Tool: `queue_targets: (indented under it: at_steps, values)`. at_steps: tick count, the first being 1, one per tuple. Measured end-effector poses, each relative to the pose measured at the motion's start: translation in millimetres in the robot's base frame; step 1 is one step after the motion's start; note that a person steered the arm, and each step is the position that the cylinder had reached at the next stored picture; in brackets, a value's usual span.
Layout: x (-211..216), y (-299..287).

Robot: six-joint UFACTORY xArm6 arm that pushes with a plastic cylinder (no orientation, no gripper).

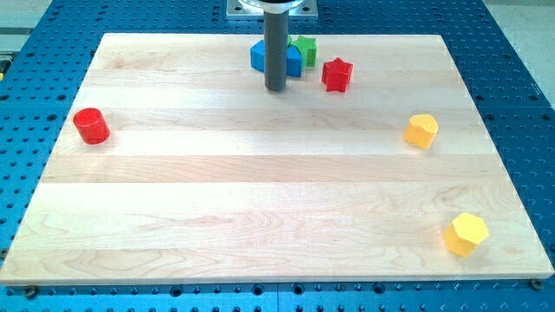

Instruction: Slide the red star to the top left side of the yellow hexagon

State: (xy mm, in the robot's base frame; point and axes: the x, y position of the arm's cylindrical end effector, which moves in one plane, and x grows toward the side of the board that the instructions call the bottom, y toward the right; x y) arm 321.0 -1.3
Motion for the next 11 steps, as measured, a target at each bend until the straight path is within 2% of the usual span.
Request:
queue_targets:
  at_steps: [3, 4, 5, 6, 7, 8, 9, 10, 11]
  values:
    - [5, -1]
    - [20, -56]
    - [54, 8]
    - [44, 126]
    - [-4, 166]
    - [-23, 137]
    - [-7, 52]
    - [27, 13]
    - [28, 19]
